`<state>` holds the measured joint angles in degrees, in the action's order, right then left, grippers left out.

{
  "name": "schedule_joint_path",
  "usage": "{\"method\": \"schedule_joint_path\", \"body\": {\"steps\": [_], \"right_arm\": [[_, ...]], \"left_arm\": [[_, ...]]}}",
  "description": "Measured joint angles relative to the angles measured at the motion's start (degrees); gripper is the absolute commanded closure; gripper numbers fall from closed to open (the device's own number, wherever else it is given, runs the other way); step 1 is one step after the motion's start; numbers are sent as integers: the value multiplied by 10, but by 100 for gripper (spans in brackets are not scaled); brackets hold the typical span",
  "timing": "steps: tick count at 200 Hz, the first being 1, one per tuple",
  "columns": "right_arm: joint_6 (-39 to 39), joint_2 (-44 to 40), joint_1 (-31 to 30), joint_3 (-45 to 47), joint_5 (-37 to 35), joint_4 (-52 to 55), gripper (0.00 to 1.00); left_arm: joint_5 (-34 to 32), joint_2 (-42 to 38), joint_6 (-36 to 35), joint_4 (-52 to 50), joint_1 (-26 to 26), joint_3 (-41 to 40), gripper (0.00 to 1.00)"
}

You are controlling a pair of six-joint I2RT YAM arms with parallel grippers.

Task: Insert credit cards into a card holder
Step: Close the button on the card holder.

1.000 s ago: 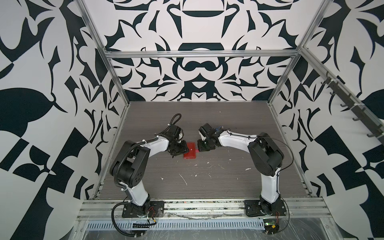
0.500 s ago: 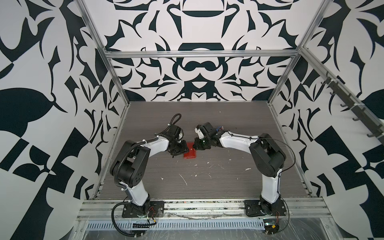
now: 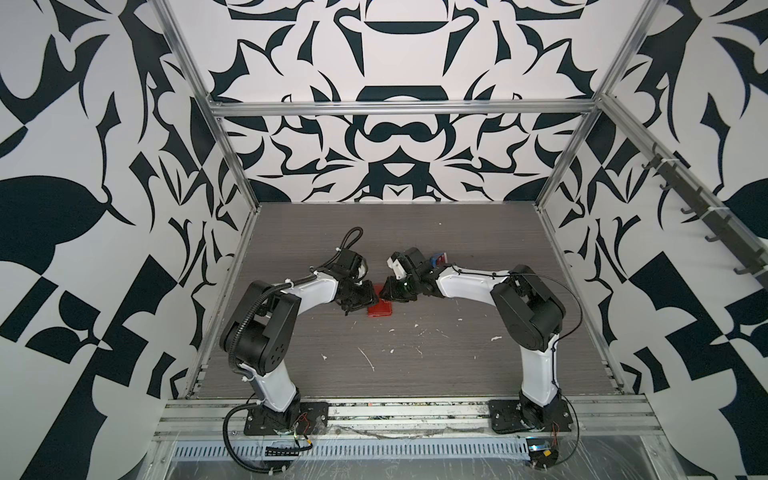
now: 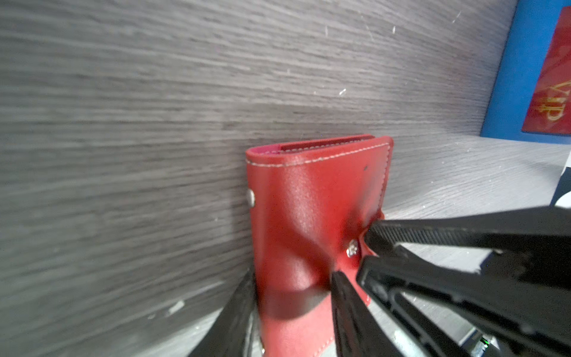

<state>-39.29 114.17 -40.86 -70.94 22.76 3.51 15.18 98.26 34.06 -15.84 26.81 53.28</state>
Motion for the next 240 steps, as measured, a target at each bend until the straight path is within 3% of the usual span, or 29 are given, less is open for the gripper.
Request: {"method": "schedule_joint_path", "body": {"steps": [53,80,100,141,205,240], "right_arm": [[-8,0,0,8,10,-21,63],[-10,-1,2,12,9,-25,70],[-12,-1,3,16,3,-27,82],[-13,-1,4,20,-5,-27,90],[-13,-1,4,21,-10,-25,92],[-13,-1,4,21,-10,-24,93]], "left_arm": [[-47,-49,-6,-30,2,-2,58],[-47,-69,-7,-27,2,-2,59],[-33,-69,-6,-18,2,-2,62],[13,-50,5,18,2,-2,66],[49,-6,24,51,2,-2,73],[59,4,31,60,2,-2,83]]}}
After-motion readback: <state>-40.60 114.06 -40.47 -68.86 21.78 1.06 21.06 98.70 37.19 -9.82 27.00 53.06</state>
